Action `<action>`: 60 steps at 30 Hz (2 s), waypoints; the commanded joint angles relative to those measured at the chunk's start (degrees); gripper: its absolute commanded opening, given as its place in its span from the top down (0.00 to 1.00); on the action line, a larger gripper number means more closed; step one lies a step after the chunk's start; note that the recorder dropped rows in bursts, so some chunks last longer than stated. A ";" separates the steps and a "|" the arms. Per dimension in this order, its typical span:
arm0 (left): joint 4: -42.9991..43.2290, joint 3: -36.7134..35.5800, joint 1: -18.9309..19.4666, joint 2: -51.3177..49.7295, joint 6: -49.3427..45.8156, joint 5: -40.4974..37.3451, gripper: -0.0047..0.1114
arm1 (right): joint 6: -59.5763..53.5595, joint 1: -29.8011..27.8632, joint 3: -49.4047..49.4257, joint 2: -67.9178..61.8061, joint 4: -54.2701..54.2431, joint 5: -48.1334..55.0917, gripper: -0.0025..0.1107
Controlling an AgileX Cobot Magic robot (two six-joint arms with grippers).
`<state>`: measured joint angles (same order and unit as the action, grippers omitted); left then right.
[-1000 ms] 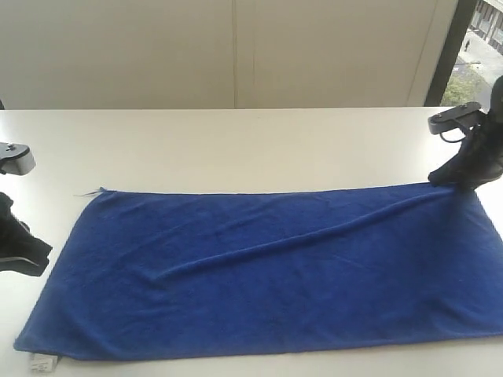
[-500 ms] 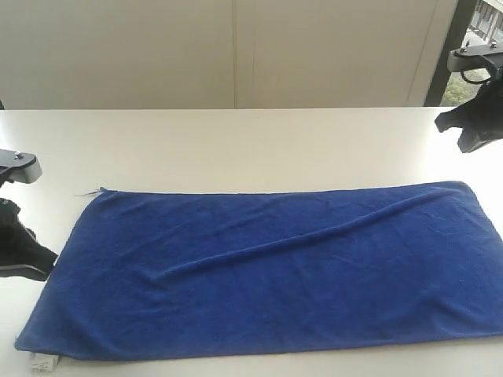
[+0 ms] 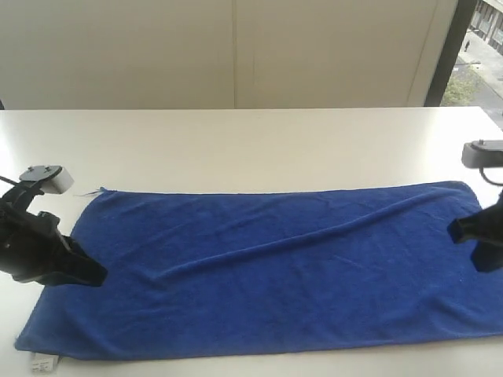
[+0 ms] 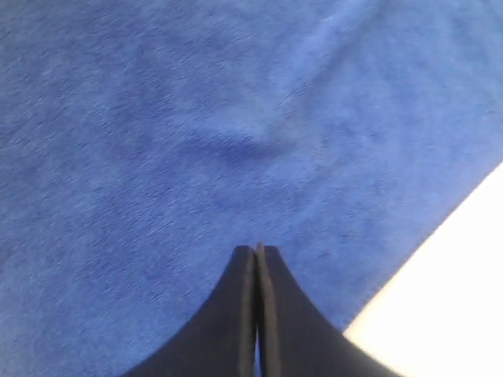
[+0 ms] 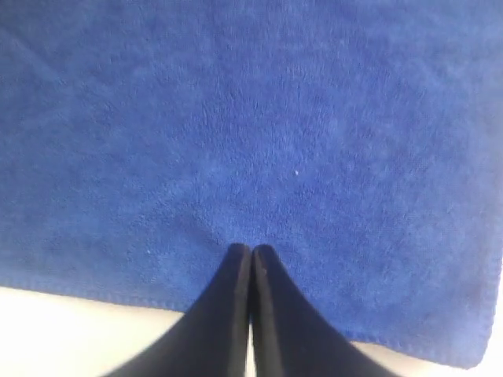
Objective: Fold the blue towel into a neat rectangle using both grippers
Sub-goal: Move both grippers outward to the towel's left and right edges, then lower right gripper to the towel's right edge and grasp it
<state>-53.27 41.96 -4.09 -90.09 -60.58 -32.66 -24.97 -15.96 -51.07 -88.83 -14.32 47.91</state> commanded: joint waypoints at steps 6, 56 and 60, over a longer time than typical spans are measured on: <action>-2.15 2.74 -0.05 8.90 -0.89 -9.37 0.96 | 6.35 -0.04 7.84 -2.12 9.77 -14.46 0.98; 10.39 -8.86 -0.05 4.31 -0.85 3.13 0.96 | 11.61 0.86 -1.06 -1.05 12.83 -12.91 0.98; 13.92 -10.54 -0.05 3.66 -0.72 3.69 0.96 | 10.80 0.86 -1.06 -0.93 12.20 -12.91 0.98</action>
<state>-41.14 32.65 -4.09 -86.02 -61.14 -28.49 -13.11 -15.26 -51.98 -89.92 -1.48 35.53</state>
